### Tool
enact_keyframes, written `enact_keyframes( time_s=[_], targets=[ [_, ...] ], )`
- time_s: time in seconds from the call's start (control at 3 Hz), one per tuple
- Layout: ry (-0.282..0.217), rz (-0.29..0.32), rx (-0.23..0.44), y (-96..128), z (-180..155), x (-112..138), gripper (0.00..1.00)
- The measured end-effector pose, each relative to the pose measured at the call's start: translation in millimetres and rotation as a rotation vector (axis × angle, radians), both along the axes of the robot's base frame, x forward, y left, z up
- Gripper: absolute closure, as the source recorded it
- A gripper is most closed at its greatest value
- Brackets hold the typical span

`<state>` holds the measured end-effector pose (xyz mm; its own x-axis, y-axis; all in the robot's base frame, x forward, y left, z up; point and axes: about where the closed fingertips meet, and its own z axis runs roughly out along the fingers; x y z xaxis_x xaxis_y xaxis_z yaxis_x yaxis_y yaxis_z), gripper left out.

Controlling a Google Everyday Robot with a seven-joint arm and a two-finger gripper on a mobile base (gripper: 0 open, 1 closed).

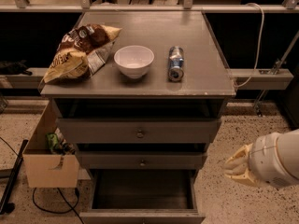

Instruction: Close bottom drawer

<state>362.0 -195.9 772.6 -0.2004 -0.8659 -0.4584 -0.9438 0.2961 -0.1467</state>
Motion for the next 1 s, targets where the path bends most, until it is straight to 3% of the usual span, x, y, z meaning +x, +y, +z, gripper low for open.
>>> enact_keyframes(
  time_s=[0.33,0.67,1.0],
  targets=[
    [0.006,-0.002,-0.002,0,-3,-1,0.96],
    [-0.028,-0.008,0.019,10,-5,-8,1.00],
    [-0.013,-0.102,0.119,30,-57,-18,1.00]
  ],
)
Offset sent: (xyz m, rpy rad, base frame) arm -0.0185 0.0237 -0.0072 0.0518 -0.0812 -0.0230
